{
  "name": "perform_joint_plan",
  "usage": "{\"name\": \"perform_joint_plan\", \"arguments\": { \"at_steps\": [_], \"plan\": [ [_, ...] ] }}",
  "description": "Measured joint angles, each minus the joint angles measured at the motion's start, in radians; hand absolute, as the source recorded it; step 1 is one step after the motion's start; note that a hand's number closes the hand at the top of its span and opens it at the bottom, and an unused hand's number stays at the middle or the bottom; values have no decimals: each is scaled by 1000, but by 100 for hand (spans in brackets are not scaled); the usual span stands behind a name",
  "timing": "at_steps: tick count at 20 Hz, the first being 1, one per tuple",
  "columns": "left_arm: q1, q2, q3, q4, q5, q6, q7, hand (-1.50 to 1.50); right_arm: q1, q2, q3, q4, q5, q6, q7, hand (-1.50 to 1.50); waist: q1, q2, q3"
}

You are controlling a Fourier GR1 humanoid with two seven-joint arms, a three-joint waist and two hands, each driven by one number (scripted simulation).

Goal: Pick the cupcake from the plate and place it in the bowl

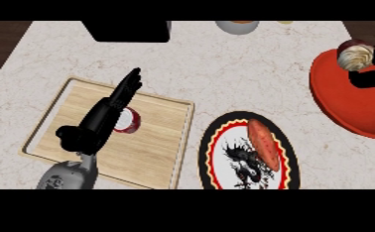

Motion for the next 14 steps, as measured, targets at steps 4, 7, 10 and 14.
{"name": "perform_joint_plan", "arguments": {
  "at_steps": [4, 7, 10, 14],
  "plan": [
    [-2, -6, 1, 0, -4, 3, 0, 0, -26, -12, -48, 149, -98, 111, -60, -150, 4, 3, 0],
    [-4, -3, 7, -1, 4, -8, 7, 0, -64, -16, -96, 260, -179, 177, -134, -150, 7, 4, 0],
    [4, -7, 4, -10, 0, -10, 6, 0, -110, -21, -127, 379, -215, 181, -256, -150, 9, 4, 1],
    [16, -20, -9, -24, -19, -3, 7, 0, -169, -32, -180, 497, -245, 133, -373, -150, 9, 2, 1]
  ]
}}
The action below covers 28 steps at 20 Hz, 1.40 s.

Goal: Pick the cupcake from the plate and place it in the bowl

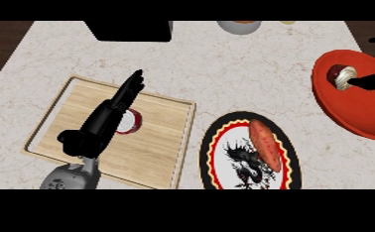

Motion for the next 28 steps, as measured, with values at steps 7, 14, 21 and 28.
{"name": "perform_joint_plan", "arguments": {
  "at_steps": [7, 14, 21, 28],
  "plan": [
    [10, -1, 10, 1, -4, -4, -10, 0, -39, -12, -149, 55, -110, -122, -71, -150, -11, -3, 0],
    [14, 10, 33, 0, 6, -19, -5, 0, 15, -112, -322, 115, -266, -87, -138, -150, -21, -4, -1],
    [7, -3, 37, 9, -12, -6, -8, 0, 160, -240, -493, 195, -412, 6, -283, -150, -30, -5, -1],
    [2, -13, 36, 14, -18, -11, -10, 0, 310, -355, -598, 342, -505, 175, -461, -150, -24, -4, 1]
  ]
}}
